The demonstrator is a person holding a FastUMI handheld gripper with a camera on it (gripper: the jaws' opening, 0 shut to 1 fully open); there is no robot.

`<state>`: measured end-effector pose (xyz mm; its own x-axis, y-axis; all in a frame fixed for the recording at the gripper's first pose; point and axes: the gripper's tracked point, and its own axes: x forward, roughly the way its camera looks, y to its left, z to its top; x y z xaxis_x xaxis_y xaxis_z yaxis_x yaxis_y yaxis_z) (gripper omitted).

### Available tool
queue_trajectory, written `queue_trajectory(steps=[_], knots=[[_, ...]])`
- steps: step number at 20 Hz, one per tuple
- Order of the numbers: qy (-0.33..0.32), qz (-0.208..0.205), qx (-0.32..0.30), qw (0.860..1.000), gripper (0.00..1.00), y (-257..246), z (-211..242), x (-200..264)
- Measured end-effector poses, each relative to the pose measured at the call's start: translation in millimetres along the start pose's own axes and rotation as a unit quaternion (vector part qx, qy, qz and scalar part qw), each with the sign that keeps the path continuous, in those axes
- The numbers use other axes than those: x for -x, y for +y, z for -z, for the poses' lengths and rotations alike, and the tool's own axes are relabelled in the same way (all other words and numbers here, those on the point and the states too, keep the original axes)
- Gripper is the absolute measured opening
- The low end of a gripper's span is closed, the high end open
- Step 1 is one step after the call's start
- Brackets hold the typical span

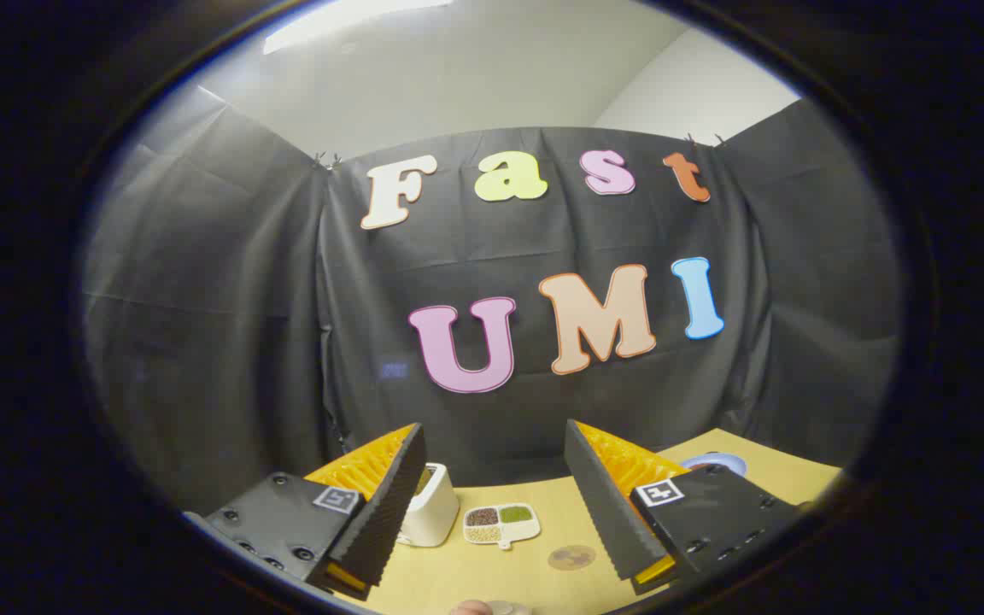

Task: Take the bottle from table, then pour the juice into the cup, finally place the bottle on the coaster

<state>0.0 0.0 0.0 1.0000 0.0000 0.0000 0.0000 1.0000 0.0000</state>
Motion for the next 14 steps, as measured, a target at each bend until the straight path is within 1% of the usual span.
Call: queue_trajectory(steps=[7, 14], knots=[[0.004, 0.016, -0.004, 1.0, 1.0, 2.0, 17.8, 0.3], [0.008, 0.02, -0.002, 1.0, 1.0, 9.7, 30.4, -2.3]])
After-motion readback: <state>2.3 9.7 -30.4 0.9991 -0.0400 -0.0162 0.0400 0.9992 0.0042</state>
